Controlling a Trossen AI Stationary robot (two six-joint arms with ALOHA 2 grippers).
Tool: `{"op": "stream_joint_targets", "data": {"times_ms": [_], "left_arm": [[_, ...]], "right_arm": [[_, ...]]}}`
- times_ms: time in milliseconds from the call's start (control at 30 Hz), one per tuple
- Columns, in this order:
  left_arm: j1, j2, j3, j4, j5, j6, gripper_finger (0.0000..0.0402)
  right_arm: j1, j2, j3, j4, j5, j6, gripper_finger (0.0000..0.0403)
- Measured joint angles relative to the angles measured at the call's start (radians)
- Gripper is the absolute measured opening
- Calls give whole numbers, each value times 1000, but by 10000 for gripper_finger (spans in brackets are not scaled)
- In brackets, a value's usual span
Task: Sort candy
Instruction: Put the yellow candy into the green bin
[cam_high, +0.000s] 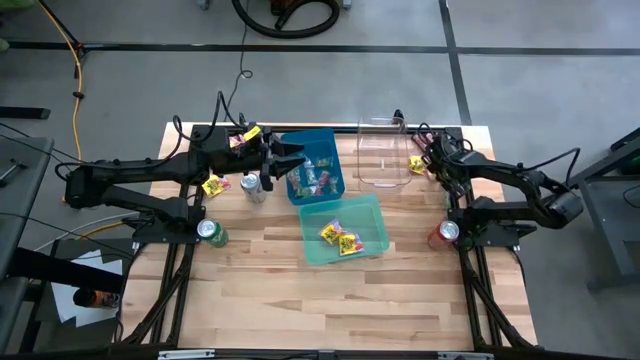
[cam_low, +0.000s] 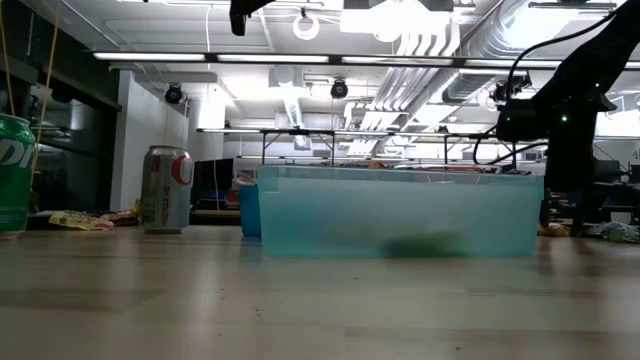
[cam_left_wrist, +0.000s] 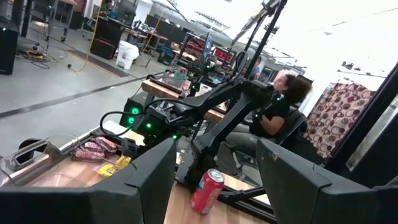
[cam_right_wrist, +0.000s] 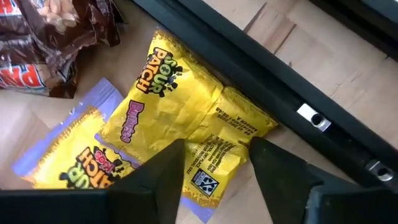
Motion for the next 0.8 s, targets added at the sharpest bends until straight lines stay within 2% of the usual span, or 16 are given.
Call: {"op": "stream_joint_targets", "data": {"times_ms": [100, 200, 267, 400, 600, 700, 800], "left_arm": [[0, 0, 0, 0, -10, -2, 211], [0, 0, 0, 1, -12, -6, 211], [0, -2, 0, 1, -12, -9, 211], [0, -6, 0, 10, -12, -9, 211], [9, -6, 1, 33, -20, -8, 211], [25, -5, 1, 34, -22, -8, 211], [43, -5, 1, 33, -22, -8, 211]], "right_arm": [[0, 0, 3, -4, -1, -71, 124], [2, -9, 2, 0, -1, -184, 39], [13, -31, 1, -1, 7, -238, 14], [43, -128, -3, -10, 22, -257, 16], [83, -362, 32, 12, 79, -319, 4], [100, -466, 101, 46, 109, -434, 2], [134, -542, 183, 137, 69, -622, 2]]}}
